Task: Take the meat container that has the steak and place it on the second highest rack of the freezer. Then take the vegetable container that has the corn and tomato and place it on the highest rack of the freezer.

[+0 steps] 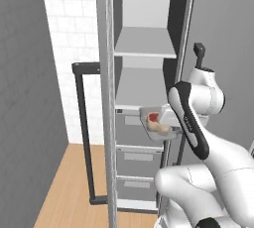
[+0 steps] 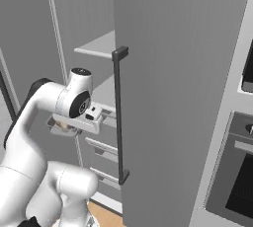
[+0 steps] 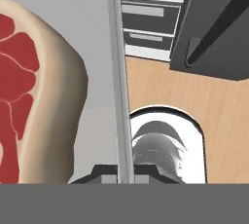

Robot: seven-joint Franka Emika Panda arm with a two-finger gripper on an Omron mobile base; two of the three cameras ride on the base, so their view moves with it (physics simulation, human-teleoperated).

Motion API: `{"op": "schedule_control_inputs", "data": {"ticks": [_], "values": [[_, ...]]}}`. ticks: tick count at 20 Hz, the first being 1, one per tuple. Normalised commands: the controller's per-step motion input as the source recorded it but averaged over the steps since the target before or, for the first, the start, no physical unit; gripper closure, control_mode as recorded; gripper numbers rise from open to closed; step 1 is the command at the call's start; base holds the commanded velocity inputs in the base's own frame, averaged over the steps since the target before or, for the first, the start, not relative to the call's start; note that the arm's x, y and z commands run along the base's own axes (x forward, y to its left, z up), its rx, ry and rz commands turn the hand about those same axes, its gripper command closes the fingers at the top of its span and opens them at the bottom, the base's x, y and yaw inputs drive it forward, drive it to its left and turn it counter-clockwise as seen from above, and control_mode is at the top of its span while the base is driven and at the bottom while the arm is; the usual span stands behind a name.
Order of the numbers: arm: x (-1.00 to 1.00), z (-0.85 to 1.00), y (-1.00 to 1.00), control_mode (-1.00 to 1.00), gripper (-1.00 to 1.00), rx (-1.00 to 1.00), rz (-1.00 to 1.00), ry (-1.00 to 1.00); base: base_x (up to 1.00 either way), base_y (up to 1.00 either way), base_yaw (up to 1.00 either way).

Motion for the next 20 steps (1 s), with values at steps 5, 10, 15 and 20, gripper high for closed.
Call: {"op": "schedule_control_inputs", "data": {"ticks": [5,10,15,20], "values": [[0.79,-0.02,0.0,-1.0,1.0,0.0,-0.06,0.0,0.0,0.0,0.0],[0.51,-0.25,-0.22,-1.0,1.0,-0.01,-0.02,-0.06,0.0,0.0,0.0],[0.28,-0.5,-0.02,-1.0,1.0,-0.02,-0.03,-0.13,0.0,0.0,0.0],[0.27,-0.45,0.04,-1.0,1.0,0.0,-0.01,-0.13,0.0,0.0,0.0]]}}
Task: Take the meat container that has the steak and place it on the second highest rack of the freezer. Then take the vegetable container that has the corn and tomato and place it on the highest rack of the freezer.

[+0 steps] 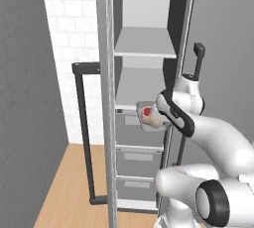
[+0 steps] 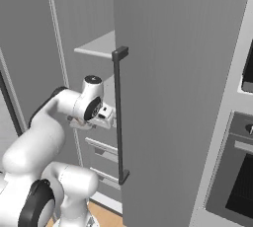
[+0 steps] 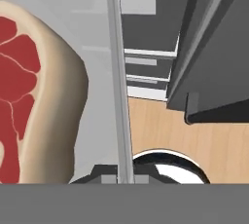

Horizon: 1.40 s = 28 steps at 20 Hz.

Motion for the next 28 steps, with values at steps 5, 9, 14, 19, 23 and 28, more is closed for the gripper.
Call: {"op": "schedule_control_inputs", "data": {"ticks": [5,9,14,19,23,28], "values": [[0.33,0.01,0.22,-1.0,1.0,-0.08,-0.06,-0.19,0.0,0.0,0.0],[0.33,0.0,0.06,-1.0,1.0,-0.1,-0.11,-0.1,0.0,0.0,0.0],[0.42,0.02,-0.01,-1.0,1.0,0.0,-0.05,0.0,0.0,0.0,0.0],[0.44,0.06,0.0,-1.0,1.0,0.0,-0.07,-0.04,0.0,0.0,0.0],[0.58,-0.01,0.0,-1.0,1.0,0.0,-0.09,-0.03,0.0,0.0,0.0],[0.38,-0.23,0.0,-1.0,1.0,0.0,-0.09,-0.04,0.0,0.0,0.0]]}}
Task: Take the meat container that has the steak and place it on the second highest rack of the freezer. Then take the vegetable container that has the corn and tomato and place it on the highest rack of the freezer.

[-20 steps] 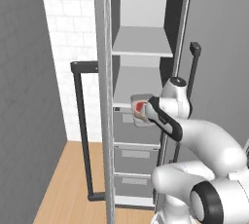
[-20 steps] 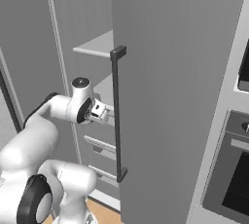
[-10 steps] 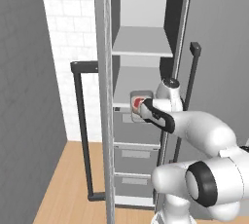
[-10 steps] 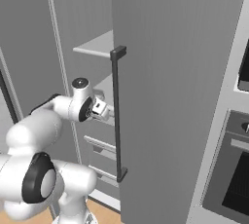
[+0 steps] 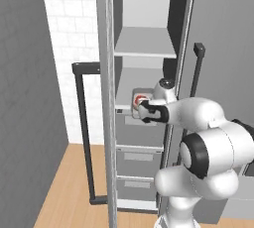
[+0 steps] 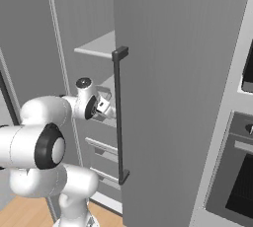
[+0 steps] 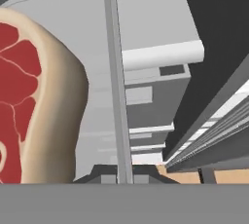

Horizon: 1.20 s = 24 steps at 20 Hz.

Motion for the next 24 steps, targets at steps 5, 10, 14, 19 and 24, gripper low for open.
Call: {"op": "schedule_control_inputs", "data": {"ticks": [5,10,14,19,24], "values": [[0.29,-0.11,0.0,-1.0,1.0,0.0,-0.07,-0.06,0.0,0.0,0.0],[0.5,0.01,0.0,-1.0,1.0,0.0,-0.04,-0.08,0.0,0.0,0.0],[0.36,0.27,-0.14,-1.0,1.0,0.01,0.0,0.0,0.0,0.0,0.0],[0.48,0.2,-0.08,-1.0,1.0,0.0,0.0,-0.01,0.0,0.0,0.0],[0.44,0.02,-0.07,-1.0,1.0,0.0,-0.01,-0.02,0.0,0.0,0.0]]}}
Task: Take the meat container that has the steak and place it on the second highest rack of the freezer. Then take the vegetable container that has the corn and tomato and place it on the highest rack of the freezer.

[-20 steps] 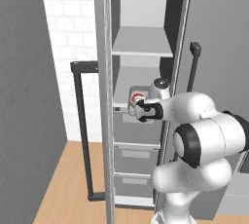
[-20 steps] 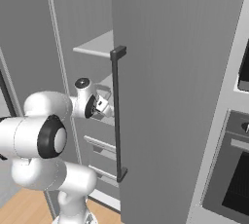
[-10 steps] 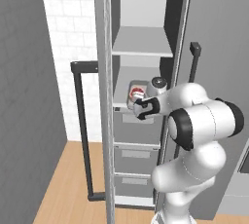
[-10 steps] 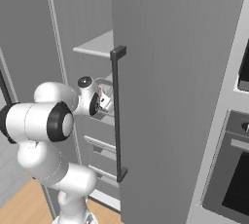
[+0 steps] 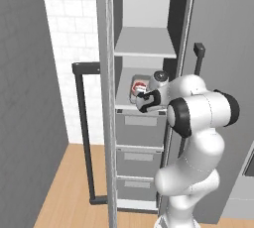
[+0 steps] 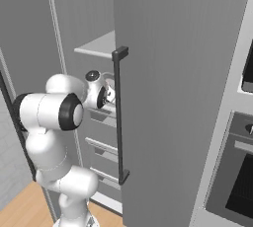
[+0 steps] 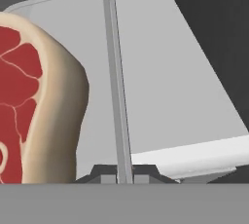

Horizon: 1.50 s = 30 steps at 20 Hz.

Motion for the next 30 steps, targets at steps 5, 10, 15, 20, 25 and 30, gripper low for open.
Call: {"op": "schedule_control_inputs", "data": {"ticks": [5,10,15,20,25,30], "values": [[0.32,-0.01,-0.19,-1.0,1.0,0.0,-0.08,-0.01,0.0,0.0,0.0],[0.22,0.0,-0.11,-1.0,1.0,0.0,-0.07,-0.02,0.0,0.0,0.0],[0.12,-0.4,0.0,-1.0,1.0,0.0,-0.01,0.0,0.0,0.0,0.0],[0.09,-0.45,0.0,-1.0,1.0,0.0,-0.01,-0.03,0.0,0.0,0.0],[0.3,-0.08,0.0,-1.0,1.0,0.0,0.0,-0.08,0.0,0.0,0.0],[0.25,0.0,0.0,-1.0,1.0,0.0,0.0,-0.03,0.0,0.0,0.0]]}}
